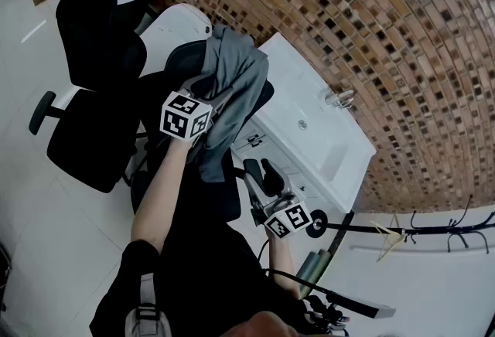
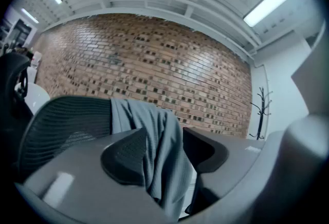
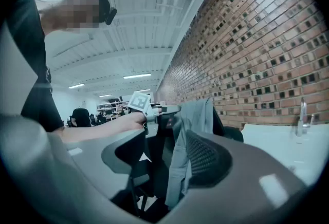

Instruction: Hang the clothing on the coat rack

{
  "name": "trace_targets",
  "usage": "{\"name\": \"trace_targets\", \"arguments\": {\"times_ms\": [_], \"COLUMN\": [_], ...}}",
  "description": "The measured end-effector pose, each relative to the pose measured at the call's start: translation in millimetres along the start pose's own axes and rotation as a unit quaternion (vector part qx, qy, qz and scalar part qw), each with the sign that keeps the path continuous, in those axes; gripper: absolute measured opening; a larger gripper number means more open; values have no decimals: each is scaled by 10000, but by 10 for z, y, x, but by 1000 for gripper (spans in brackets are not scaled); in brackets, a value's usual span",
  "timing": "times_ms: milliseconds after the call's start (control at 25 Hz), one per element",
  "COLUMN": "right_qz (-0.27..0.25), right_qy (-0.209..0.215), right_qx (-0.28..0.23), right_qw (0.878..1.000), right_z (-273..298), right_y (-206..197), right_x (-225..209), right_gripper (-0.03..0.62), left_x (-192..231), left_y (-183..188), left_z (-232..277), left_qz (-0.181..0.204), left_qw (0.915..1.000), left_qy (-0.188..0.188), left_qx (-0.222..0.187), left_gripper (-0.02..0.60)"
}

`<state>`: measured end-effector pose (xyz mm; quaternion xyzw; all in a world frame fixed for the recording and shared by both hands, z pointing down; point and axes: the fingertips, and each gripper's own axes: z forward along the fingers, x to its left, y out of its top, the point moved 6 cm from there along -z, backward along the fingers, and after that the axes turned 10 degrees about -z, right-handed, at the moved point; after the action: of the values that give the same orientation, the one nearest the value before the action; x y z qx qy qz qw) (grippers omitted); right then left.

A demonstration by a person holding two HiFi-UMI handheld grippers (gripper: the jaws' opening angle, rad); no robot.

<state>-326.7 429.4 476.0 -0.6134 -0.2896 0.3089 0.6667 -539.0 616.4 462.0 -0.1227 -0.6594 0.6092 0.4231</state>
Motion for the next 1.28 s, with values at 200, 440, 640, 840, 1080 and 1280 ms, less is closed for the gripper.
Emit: {"name": "trace_targets", "arguments": {"times_ms": [200,440,640,840,1080,1280], "right_qz": [138,528,796,1243,2052,1867], "right_qy": [-38,4,269,676,855,819], "right_qx": [-123,-273,-77,87,256,-117], "right_qw": [9998,9982,9964,9899,9746,9789], "right_z": [-156,-175,329,1180,1835,2005], "right_y": [-14,-133,-321,-329,-446,-47], "right_x": [-273,-750,-1064,-1176,-1196,-1239], "right_gripper": [235,216,197,243,324,324], "left_x": [160,125,86,22,227,284], "left_y": [-139,-88,14,-30,-220,-365], "left_z": [318,562,61,-535,-901,-1081], "left_qz": [-221,31,-703,-1226,-1638,-1642], "left_qw": [9927,9877,9899,9814,9721,9729], "left_qy": [1161,1537,1006,456,409,271], "left_qx": [228,302,-704,-1405,-1628,-1607], "left_gripper": [206,35,29,29,29,29]}}
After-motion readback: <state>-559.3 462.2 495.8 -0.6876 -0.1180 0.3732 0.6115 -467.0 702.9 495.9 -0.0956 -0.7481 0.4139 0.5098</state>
